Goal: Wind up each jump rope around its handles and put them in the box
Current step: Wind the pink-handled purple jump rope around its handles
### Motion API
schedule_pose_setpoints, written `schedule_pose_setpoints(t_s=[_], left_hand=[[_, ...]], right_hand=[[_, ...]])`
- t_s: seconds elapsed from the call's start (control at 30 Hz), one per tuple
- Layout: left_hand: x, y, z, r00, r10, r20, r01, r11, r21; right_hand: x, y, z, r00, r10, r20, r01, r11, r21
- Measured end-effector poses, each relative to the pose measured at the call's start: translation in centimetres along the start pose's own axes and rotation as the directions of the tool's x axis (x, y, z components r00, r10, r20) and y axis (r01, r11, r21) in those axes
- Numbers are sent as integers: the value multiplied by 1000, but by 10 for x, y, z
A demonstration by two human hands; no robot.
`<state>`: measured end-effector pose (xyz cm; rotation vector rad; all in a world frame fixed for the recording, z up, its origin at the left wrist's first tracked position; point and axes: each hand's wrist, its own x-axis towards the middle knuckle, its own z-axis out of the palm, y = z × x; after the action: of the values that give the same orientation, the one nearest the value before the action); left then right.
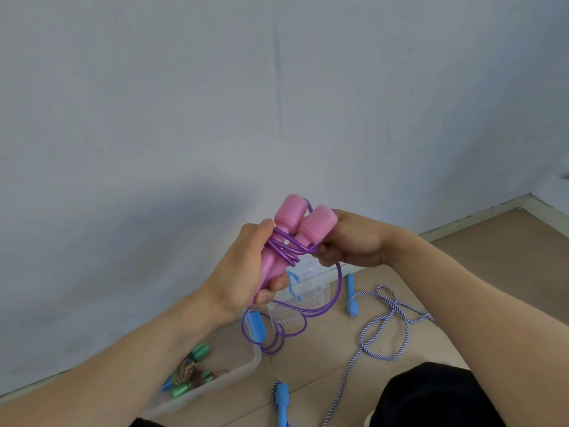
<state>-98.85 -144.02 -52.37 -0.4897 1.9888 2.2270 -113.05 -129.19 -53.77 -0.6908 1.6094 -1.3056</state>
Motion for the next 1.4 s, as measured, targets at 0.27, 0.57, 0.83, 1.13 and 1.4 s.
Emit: schedule_pose_setpoints(t_s=[0.27, 0.57, 0.83, 1.13, 1.4], left_hand=[[8, 6, -4, 993, 66, 95, -38, 961, -275], [17, 8, -21, 998, 29, 57, -3, 916, -401], [26, 3, -42, 995, -66, -77, 39, 949, -312], [32, -6, -42, 988, -67, -141, 23, 957, -291], [48, -16, -51, 906, -29, -421, 37, 999, 10]], right_hand=[[12, 3, 29, 995, -85, -48, 72, 971, -228], [19, -3, 36, 974, -115, -194, 32, 922, -386], [19, -8, 42, 972, -177, -156, 77, 863, -499], [17, -12, 43, 974, -86, -209, -75, 750, -657], [0, -28, 56, 991, 88, -96, -128, 790, -600]])
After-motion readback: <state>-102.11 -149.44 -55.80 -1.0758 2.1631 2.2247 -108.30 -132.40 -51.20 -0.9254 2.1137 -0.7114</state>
